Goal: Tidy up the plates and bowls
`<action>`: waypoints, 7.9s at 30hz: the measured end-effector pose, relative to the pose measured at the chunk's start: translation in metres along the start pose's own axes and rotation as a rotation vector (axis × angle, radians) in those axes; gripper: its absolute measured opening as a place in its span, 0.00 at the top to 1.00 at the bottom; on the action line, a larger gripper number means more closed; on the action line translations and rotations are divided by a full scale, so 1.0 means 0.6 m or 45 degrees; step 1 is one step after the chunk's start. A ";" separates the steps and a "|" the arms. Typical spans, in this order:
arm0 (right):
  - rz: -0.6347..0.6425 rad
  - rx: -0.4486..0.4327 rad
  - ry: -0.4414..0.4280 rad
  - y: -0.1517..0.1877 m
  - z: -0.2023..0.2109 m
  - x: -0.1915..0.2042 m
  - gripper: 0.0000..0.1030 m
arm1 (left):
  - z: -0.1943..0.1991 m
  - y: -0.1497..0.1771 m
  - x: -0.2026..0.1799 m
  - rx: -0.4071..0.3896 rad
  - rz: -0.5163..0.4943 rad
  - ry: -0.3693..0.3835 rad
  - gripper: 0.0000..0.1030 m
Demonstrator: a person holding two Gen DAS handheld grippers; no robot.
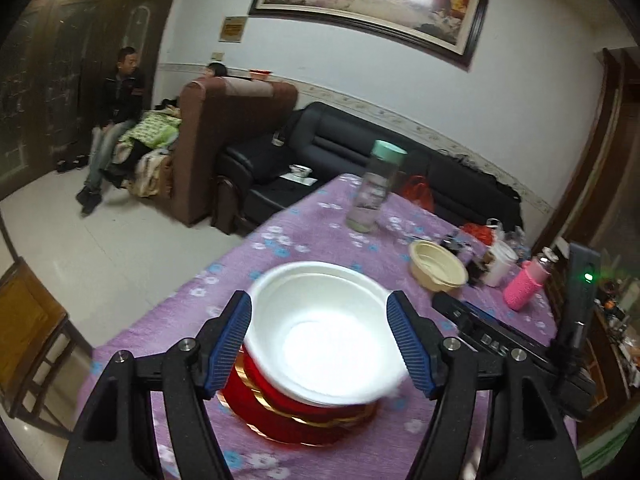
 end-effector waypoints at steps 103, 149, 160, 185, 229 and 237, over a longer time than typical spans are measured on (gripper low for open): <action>-0.219 -0.011 -0.149 0.002 0.095 -0.194 0.84 | -0.171 0.042 -0.253 0.395 -0.203 0.071 0.81; 0.197 0.101 -0.009 0.017 -0.066 0.126 0.69 | -0.065 -0.045 0.060 0.104 0.060 -0.019 0.25; 0.166 -0.143 -0.035 -0.010 0.011 0.127 0.36 | 0.029 -0.036 0.074 -0.157 0.094 -0.102 0.18; 0.172 -0.062 0.081 0.212 0.055 0.054 0.14 | 0.024 0.096 0.049 -0.152 -0.059 -0.510 0.00; 0.237 0.130 0.131 0.227 -0.060 0.118 0.14 | -0.071 0.138 0.070 0.109 -0.042 -0.377 0.00; 0.232 0.138 0.135 0.226 -0.068 0.114 0.14 | -0.083 0.141 0.072 0.143 -0.031 -0.360 0.00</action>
Point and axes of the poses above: each gripper's, at about its wrist camera, not at the fingertips, and z roughly against the way its jaws point, x to its left, y to its underside, the point moved 9 cm from there along -z, roughly the way its jaws point, and after that the axes turned 9 degrees about x, right-handed, at the moved point
